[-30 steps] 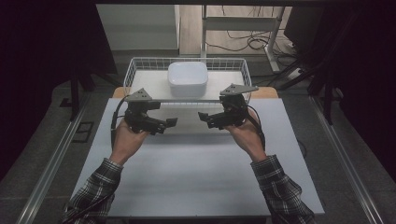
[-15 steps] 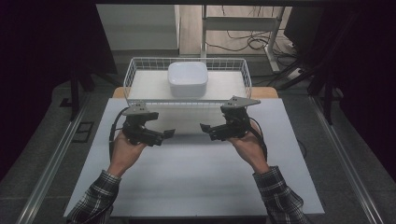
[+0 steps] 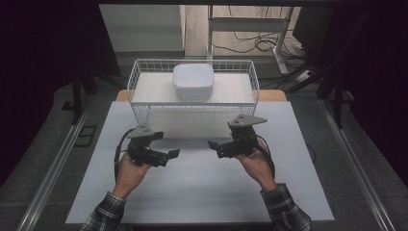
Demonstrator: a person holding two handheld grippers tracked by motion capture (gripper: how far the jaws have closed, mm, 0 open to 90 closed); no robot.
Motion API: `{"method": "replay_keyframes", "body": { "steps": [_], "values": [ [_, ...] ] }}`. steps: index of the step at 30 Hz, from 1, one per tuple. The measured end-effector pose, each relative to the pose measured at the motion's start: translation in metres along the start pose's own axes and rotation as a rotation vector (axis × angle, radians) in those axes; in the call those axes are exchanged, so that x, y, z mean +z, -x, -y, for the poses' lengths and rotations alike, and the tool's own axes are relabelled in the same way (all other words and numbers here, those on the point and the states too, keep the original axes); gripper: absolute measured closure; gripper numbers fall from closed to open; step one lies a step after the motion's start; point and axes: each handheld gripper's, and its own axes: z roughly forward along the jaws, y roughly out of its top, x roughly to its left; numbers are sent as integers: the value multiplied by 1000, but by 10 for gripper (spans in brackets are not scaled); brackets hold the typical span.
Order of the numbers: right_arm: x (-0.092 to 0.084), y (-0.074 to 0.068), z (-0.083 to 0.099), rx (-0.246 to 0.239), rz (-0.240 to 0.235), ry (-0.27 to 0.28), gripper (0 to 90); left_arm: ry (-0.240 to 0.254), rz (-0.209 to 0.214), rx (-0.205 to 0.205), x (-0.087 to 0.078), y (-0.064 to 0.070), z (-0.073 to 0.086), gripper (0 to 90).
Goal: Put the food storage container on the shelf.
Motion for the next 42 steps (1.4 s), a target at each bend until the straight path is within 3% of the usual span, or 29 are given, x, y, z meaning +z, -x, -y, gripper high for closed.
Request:
{"method": "replay_keyframes", "body": {
  "steps": [12, 29, 42],
  "values": [
    [2, -8, 24, 4, -10, -8, 0, -29, 9, 0, 8, 7, 19, 48],
    [-8, -16, 52, 2, -2, -35, 0, -32, -1, 2, -3, 17, 45, 48],
    [-27, -22, 70, -5, 22, -46, 0, -42, -22, -29, -20, 18, 69, 44]
  ]
}}
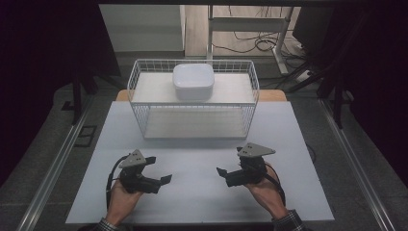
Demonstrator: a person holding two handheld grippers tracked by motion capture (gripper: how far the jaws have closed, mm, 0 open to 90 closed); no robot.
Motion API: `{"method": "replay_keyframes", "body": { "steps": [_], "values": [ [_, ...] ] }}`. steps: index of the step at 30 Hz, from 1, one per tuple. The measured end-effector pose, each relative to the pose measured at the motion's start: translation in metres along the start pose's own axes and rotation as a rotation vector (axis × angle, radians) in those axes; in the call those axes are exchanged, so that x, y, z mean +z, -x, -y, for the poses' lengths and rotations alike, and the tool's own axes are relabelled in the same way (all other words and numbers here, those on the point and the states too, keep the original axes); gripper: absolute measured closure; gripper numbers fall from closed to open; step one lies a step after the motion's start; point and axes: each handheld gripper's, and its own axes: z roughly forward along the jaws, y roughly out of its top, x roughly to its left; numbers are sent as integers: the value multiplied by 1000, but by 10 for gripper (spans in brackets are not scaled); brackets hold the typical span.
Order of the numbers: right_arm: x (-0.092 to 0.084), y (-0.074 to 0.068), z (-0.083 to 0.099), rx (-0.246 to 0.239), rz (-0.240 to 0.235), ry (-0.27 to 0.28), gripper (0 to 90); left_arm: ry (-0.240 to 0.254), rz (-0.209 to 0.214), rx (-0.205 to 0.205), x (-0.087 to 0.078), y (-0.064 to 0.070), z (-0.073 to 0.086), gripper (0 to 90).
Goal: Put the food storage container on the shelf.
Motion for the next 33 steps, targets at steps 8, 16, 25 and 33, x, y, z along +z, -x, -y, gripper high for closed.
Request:
{"method": "replay_keyframes", "body": {
  "steps": [8, 16, 25, 33],
  "values": [
    [-13, 3, 13, 8, 20, -1, 0, 5, -19, -14, -11, -2, 10, 43],
    [-26, 8, 27, 23, 56, -5, 0, 6, -36, -25, -23, -2, 20, 43],
    [-35, 10, 41, 34, 90, -15, 0, -20, -64, -14, -29, 2, 30, 43],
    [-42, 13, 54, 49, 114, -29, 0, -46, -79, -24, -31, 3, 41, 43]
  ]
}}
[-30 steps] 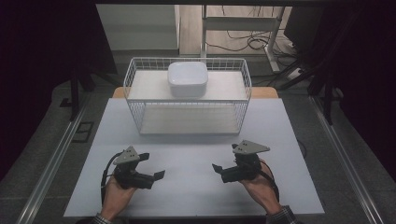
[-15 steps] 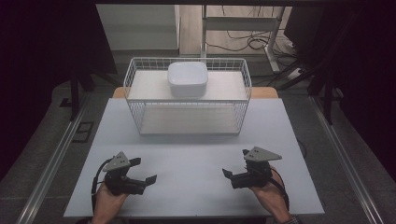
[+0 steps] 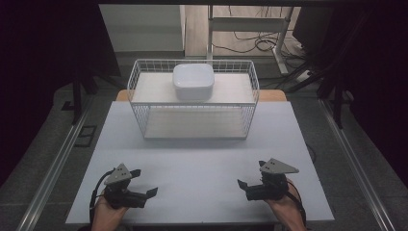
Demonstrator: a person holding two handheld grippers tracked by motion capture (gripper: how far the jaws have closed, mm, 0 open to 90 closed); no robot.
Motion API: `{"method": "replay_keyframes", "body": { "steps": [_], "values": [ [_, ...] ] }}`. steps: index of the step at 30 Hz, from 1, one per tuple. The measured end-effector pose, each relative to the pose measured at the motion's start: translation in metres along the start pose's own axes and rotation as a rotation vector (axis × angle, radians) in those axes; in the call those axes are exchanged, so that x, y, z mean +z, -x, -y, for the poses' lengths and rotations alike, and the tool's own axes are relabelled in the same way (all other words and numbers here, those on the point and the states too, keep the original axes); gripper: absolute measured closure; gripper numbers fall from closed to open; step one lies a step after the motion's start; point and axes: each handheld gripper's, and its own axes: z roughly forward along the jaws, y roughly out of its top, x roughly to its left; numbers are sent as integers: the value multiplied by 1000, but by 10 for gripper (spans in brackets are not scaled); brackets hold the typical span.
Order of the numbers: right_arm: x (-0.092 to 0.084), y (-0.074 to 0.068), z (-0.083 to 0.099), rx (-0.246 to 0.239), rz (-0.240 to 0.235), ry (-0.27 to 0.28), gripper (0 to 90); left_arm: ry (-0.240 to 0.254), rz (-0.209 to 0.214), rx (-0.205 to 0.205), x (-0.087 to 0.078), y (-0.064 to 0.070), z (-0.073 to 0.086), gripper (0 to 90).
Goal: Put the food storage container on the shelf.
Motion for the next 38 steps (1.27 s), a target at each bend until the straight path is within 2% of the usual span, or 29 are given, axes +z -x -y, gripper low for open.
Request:
{"method": "replay_keyframes", "body": {
  "steps": [10, 18, 24, 29, 31, 38],
  "values": [
    [-7, 3, 14, 25, 21, -21, 0, -7, -28, -2, -6, 0, 10, 42],
    [-10, 2, 29, 38, 28, -65, 0, -43, -59, 6, -7, 0, 19, 28],
    [-11, 1, 38, 45, 26, -96, 0, -75, -60, -5, -6, -2, 24, 24],
    [-9, -3, 44, 40, 25, -150, 0, -117, -61, -15, -3, -3, 28, 15],
    [-7, -3, 47, 41, 20, -184, 0, -117, -63, -12, -3, -3, 28, 12],
    [-7, -2, 48, 51, 25, -189, 0, -128, -71, -36, -1, -4, 28, 11]
  ]
}}
